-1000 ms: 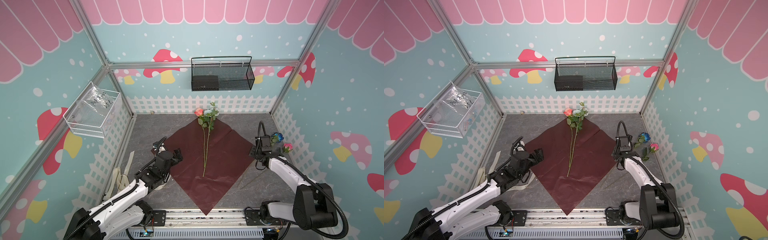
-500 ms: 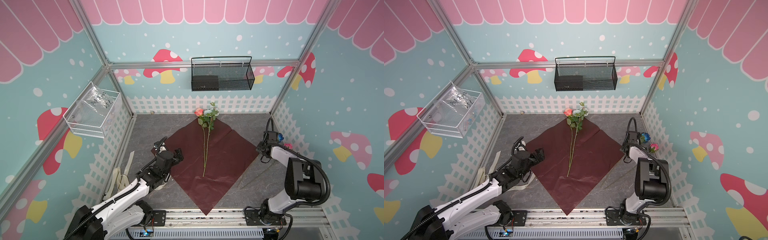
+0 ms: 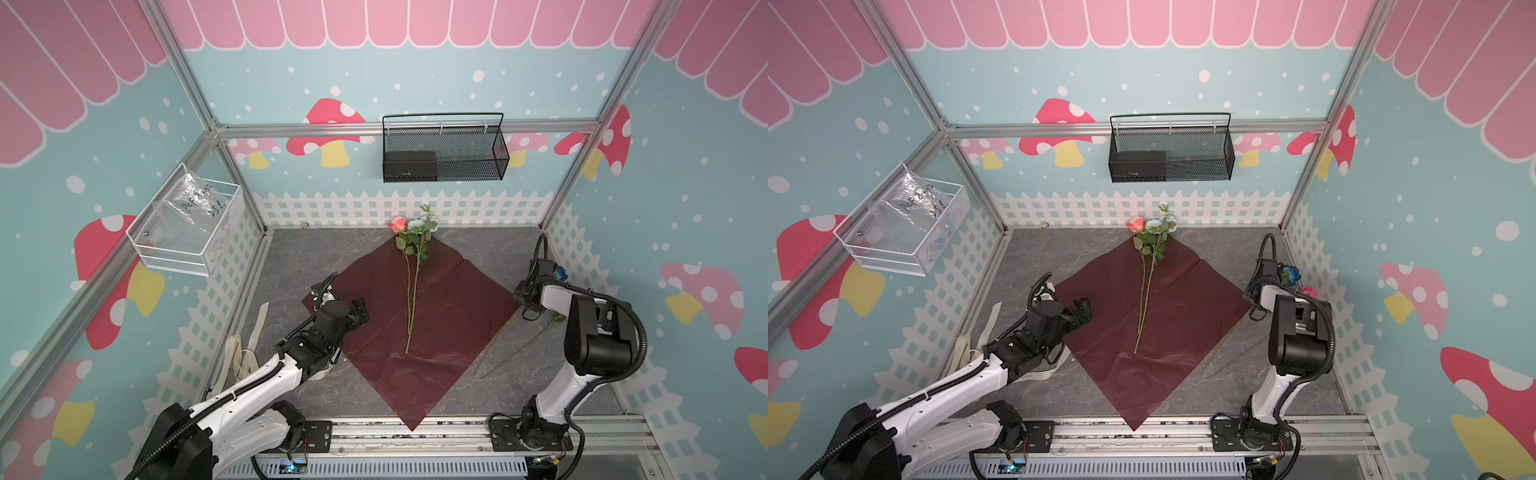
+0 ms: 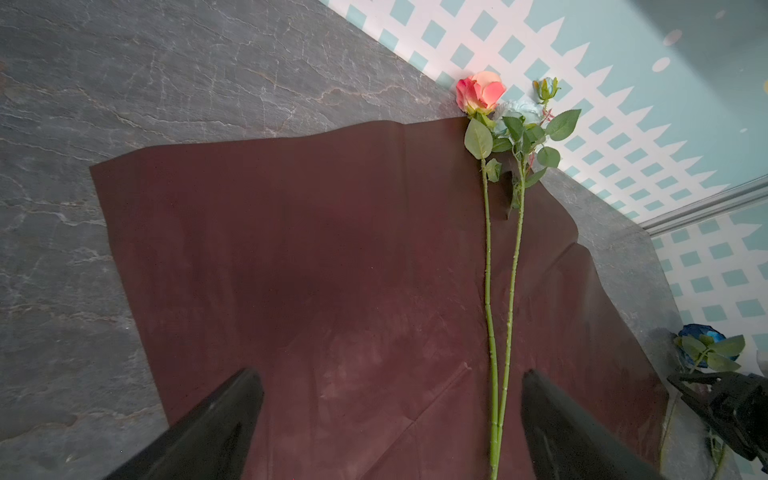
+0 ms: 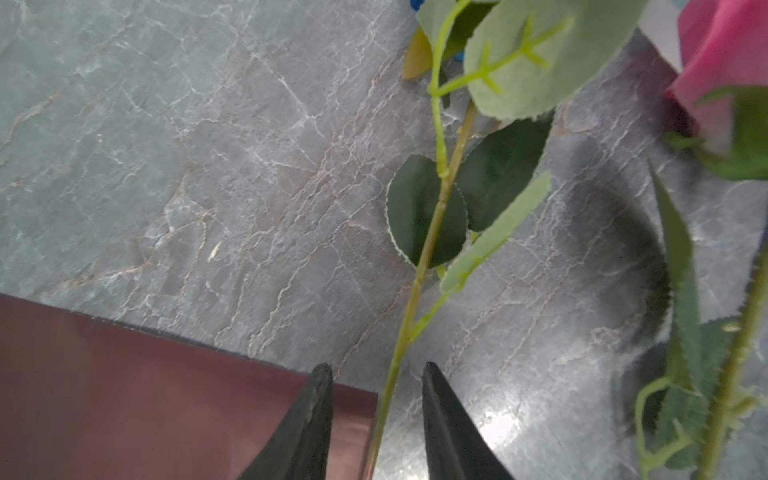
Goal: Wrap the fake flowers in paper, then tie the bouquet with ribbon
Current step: 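Move the right gripper to the blue rose stem and grasp it, then carry the blue rose with the right gripper onto the flower stems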
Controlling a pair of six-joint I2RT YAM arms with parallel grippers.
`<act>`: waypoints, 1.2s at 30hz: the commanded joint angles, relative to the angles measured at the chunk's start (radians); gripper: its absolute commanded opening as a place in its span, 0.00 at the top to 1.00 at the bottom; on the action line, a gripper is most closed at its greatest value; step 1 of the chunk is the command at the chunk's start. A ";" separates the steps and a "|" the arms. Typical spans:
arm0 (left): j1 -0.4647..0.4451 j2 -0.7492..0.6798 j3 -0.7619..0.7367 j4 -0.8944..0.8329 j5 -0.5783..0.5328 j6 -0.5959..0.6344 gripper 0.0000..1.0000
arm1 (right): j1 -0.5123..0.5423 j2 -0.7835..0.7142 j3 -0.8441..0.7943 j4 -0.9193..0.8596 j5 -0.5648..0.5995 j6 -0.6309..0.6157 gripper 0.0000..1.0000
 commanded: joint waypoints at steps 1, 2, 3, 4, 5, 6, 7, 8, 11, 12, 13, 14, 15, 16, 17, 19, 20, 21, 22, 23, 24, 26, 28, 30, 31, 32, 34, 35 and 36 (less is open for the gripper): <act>0.007 -0.020 -0.006 0.001 0.000 -0.010 0.00 | -0.013 0.033 -0.003 0.011 -0.020 -0.002 0.63; 0.008 -0.020 -0.006 -0.003 -0.002 -0.012 0.00 | -0.018 0.038 0.000 0.012 -0.038 -0.005 0.65; 0.009 -0.022 -0.007 -0.005 -0.004 -0.015 0.00 | -0.022 0.041 0.001 0.013 -0.045 -0.005 0.67; 0.008 -0.021 -0.007 -0.008 -0.005 -0.019 0.00 | -0.025 0.043 0.001 0.015 -0.049 -0.007 0.69; 0.009 -0.023 -0.008 -0.010 -0.003 -0.021 0.00 | -0.026 0.043 0.001 0.019 -0.052 -0.010 0.72; 0.009 -0.024 -0.007 -0.012 -0.004 -0.020 0.01 | -0.027 0.043 0.003 0.021 -0.052 -0.012 0.75; 0.009 -0.025 -0.008 -0.014 -0.004 -0.022 0.01 | -0.030 0.045 0.006 0.021 -0.053 -0.014 0.78; 0.009 -0.026 -0.009 -0.016 -0.004 -0.026 0.00 | -0.032 0.047 0.007 0.021 -0.054 -0.019 0.82; 0.011 -0.035 -0.011 -0.021 -0.007 -0.026 0.01 | -0.040 0.048 0.011 0.020 -0.051 -0.033 0.91; 0.010 -0.039 -0.011 -0.024 -0.007 -0.027 0.00 | -0.041 0.048 0.013 0.020 -0.049 -0.040 0.93; 0.010 -0.045 -0.011 -0.027 -0.010 -0.025 0.00 | -0.042 0.046 0.016 0.019 -0.047 -0.050 0.94; 0.009 -0.049 -0.009 -0.031 -0.011 -0.025 0.00 | -0.042 0.042 0.022 0.015 -0.053 -0.062 0.95; 0.010 -0.053 -0.009 -0.034 -0.013 -0.024 0.00 | -0.043 0.036 0.027 0.011 -0.061 -0.071 0.96; 0.011 -0.058 -0.009 -0.038 -0.015 -0.022 0.00 | -0.043 0.027 0.031 0.007 -0.071 -0.081 0.97; 0.011 -0.060 -0.009 -0.038 -0.017 -0.022 0.00 | -0.042 0.015 0.035 0.005 -0.079 -0.087 0.98; 0.011 -0.064 -0.011 -0.039 -0.020 -0.022 0.00 | -0.042 -0.007 0.044 -0.002 -0.096 -0.095 1.00; 0.011 -0.066 -0.013 -0.039 -0.020 -0.024 0.00 | -0.042 -0.021 0.048 -0.008 -0.104 -0.096 1.00; 0.010 -0.066 -0.014 -0.038 -0.021 -0.025 0.00 | -0.042 -0.032 0.051 -0.013 -0.110 -0.097 1.00; 0.010 -0.067 -0.015 -0.038 -0.021 -0.027 0.01 | -0.042 -0.045 0.056 -0.019 -0.119 -0.097 1.00; 0.011 -0.068 -0.016 -0.039 -0.021 -0.027 0.00 | -0.043 -0.060 0.059 -0.026 -0.129 -0.097 1.00; 0.010 -0.070 -0.017 -0.038 -0.018 -0.027 0.01 | -0.042 -0.074 0.061 -0.028 -0.141 -0.097 1.00; 0.009 -0.075 -0.021 -0.039 -0.018 -0.027 0.00 | -0.042 -0.109 0.059 -0.034 -0.179 -0.095 1.00; 0.011 -0.079 -0.022 -0.039 -0.020 -0.027 0.00 | -0.039 -0.143 0.053 -0.031 -0.234 -0.083 1.00; 0.010 -0.083 -0.024 -0.039 -0.020 -0.026 0.00 | -0.030 -0.178 0.042 -0.018 -0.294 -0.065 1.00; 0.009 -0.084 -0.024 -0.039 -0.020 -0.024 0.00 | -0.020 -0.193 0.035 -0.009 -0.322 -0.053 1.00; 0.010 -0.084 -0.023 -0.039 -0.020 -0.023 0.01 | -0.004 -0.209 0.028 0.007 -0.345 -0.041 1.00; 0.011 -0.082 -0.021 -0.039 -0.021 -0.022 0.00 | 0.037 -0.232 0.018 0.038 -0.369 -0.010 1.00; 0.010 -0.079 -0.018 -0.038 -0.018 -0.023 0.00 | 0.061 -0.239 0.019 0.051 -0.378 0.008 1.00; 0.010 -0.077 -0.017 -0.038 -0.017 -0.022 0.00 | 0.083 -0.241 0.022 0.062 -0.386 0.023 1.00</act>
